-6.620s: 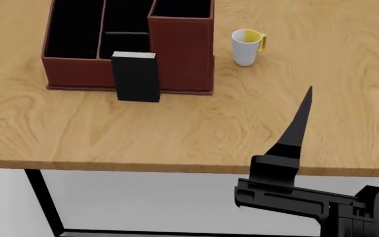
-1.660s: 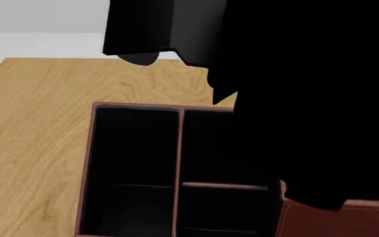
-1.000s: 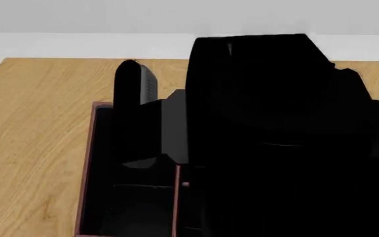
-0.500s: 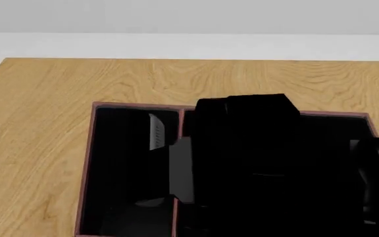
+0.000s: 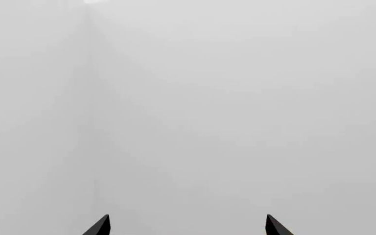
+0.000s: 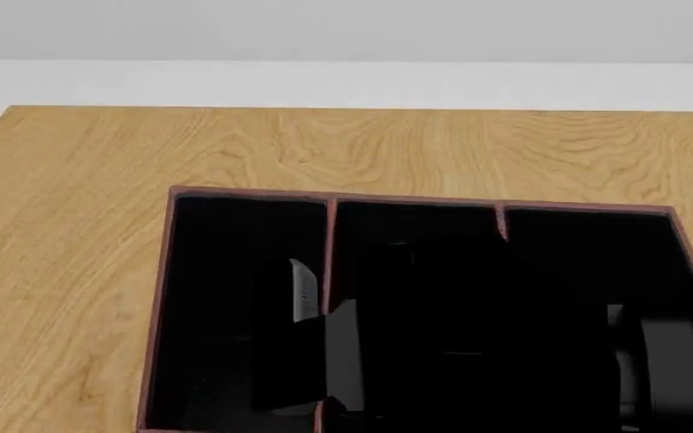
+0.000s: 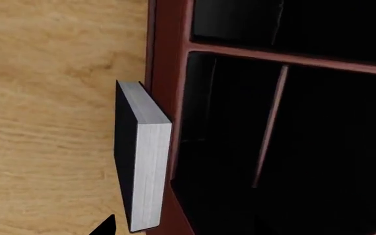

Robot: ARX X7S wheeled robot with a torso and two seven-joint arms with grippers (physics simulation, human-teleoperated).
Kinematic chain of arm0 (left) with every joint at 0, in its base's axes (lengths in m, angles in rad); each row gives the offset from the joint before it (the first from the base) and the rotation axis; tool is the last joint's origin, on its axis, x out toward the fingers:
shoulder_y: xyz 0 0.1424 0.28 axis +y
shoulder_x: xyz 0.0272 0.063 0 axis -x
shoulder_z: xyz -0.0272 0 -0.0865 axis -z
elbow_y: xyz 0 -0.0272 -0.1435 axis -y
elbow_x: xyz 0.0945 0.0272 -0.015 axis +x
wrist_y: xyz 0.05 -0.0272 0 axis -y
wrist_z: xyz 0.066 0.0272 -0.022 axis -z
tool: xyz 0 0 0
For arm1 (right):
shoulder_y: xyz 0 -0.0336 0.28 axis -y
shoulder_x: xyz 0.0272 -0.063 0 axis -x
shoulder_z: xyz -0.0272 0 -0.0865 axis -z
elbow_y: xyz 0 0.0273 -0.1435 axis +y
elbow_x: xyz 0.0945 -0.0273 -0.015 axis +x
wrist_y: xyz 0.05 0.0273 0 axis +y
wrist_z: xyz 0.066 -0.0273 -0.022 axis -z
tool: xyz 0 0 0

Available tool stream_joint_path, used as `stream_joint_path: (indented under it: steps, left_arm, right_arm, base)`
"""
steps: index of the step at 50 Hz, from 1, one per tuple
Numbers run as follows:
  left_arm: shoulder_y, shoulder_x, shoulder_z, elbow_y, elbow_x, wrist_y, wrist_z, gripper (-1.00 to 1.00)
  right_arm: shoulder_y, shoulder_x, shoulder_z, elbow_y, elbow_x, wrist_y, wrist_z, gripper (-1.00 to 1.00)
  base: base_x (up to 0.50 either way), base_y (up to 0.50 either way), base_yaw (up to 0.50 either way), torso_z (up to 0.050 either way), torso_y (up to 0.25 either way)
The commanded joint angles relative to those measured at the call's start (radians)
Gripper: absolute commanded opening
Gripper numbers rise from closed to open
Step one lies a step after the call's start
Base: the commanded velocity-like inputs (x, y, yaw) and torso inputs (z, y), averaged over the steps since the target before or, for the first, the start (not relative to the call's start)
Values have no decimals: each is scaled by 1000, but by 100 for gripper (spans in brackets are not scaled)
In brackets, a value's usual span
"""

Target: Pick up the book and place it in the front compartment of the caddy.

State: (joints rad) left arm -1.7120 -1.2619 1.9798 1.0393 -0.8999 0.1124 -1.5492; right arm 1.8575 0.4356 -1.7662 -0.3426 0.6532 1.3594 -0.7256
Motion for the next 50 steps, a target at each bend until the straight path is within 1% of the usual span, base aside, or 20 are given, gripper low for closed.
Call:
stream_joint_path:
  steps: [1, 3, 16, 23, 30, 42, 50]
  left_arm:
    - [-27, -6, 33, 7, 9, 8, -8, 100]
    - [-34, -5, 44, 5, 11, 13, -9, 100]
    - [-12, -2, 23, -9, 12, 14, -1, 100]
    - [-9, -9, 17, 4, 11, 5, -5, 100]
    - [-47, -4, 61, 6, 12, 14, -14, 100]
    - [-22, -6, 30, 5, 8, 3, -10, 100]
    - [-111, -11, 138, 7, 20, 35, -20, 100]
  right_arm:
    - [-62, -11, 5, 19, -3, -12, 37, 100]
    - [-76, -11, -4, 21, -8, -16, 44, 100]
    - [-138, -17, -16, 56, -21, -43, 73, 100]
    - [-175, -19, -52, 90, -46, -69, 87, 100]
    - [-196, -16, -91, 123, -73, -93, 94, 100]
    - [-247, -24, -136, 176, -105, -121, 114, 100]
    - [-268, -27, -158, 206, -122, -145, 118, 100]
  base:
    - [0, 0, 0, 0, 0]
    - [0, 0, 0, 0, 0]
    - [0, 0, 0, 0, 0]
    - [0, 0, 0, 0, 0]
    - [0, 0, 0, 0, 0]
    - [0, 0, 0, 0, 0]
    - [0, 0, 0, 0, 0]
